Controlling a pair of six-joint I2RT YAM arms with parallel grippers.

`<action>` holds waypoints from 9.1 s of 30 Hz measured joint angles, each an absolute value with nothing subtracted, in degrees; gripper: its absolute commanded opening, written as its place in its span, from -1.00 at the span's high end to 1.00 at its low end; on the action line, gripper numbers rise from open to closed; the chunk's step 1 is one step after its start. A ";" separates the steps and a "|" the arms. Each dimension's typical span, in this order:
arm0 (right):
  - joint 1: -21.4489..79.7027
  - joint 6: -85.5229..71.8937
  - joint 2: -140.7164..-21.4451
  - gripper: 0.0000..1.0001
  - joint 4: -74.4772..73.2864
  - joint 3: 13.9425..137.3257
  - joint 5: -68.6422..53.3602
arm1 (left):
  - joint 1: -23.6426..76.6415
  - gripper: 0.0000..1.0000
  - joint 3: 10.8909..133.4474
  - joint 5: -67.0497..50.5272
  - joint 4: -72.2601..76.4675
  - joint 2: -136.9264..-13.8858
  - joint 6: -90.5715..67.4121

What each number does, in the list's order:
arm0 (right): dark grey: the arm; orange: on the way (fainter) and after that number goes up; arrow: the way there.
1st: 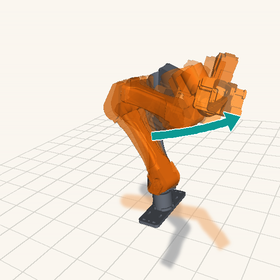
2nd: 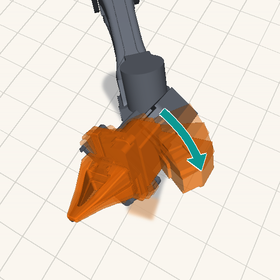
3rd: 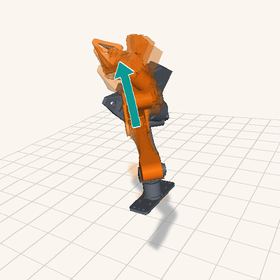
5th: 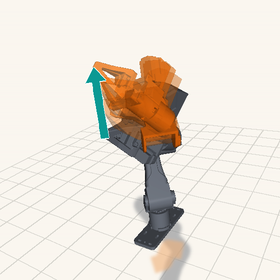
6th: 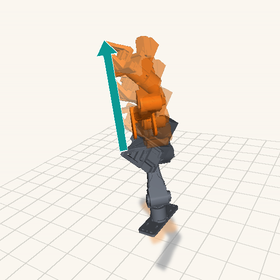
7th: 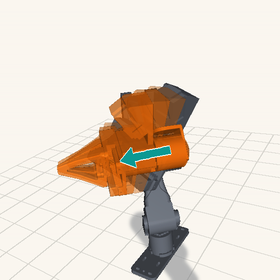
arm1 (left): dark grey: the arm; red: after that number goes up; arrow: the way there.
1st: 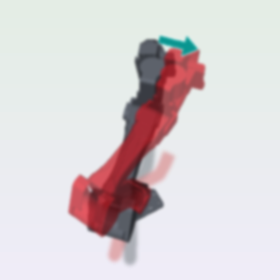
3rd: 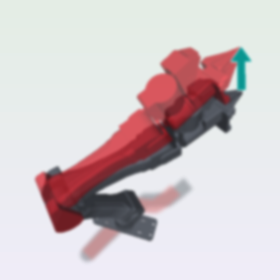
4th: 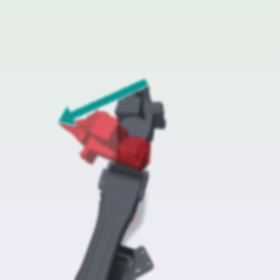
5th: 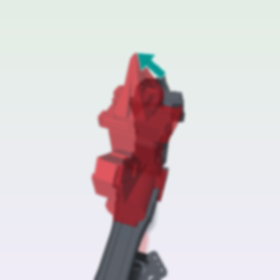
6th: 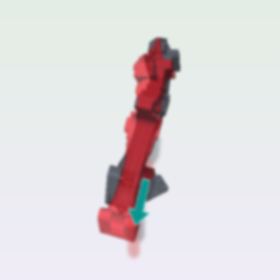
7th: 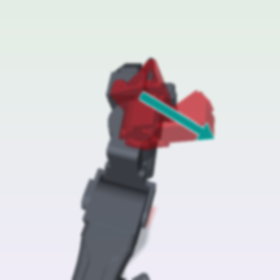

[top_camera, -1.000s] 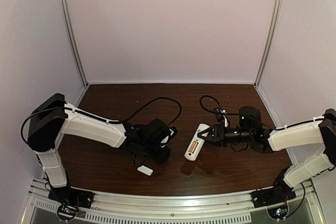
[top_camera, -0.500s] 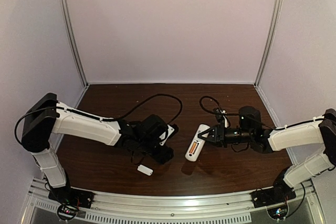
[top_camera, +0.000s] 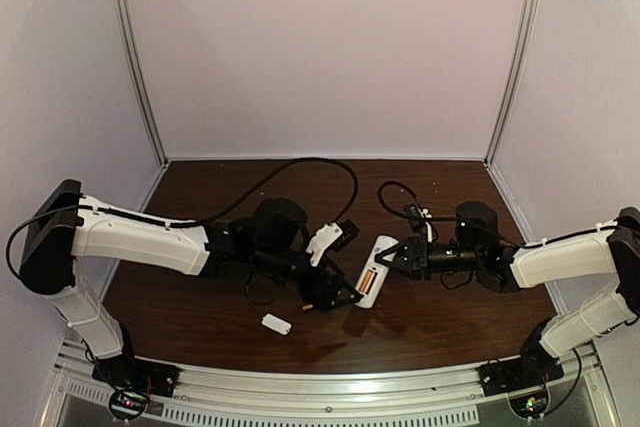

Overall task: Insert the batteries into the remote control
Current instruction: Adjust the remote control without the battery cover, then pick up the battery from the center of the board, then place the battery in the battery compartment.

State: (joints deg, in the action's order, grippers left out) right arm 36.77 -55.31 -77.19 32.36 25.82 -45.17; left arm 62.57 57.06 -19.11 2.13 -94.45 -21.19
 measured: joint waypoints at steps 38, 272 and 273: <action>39.13 -54.35 -76.75 1.00 33.95 26.44 -46.85 | 61.63 -0.17 61.08 -23.20 4.08 -100.73 -26.22; 30.52 -66.89 -79.85 1.00 41.87 23.24 -50.98 | 68.10 1.00 57.95 -7.62 25.39 -99.00 -25.54; 30.52 -67.18 -79.85 1.00 42.06 23.24 -51.03 | 68.10 1.00 57.95 -7.62 26.06 -99.24 -25.30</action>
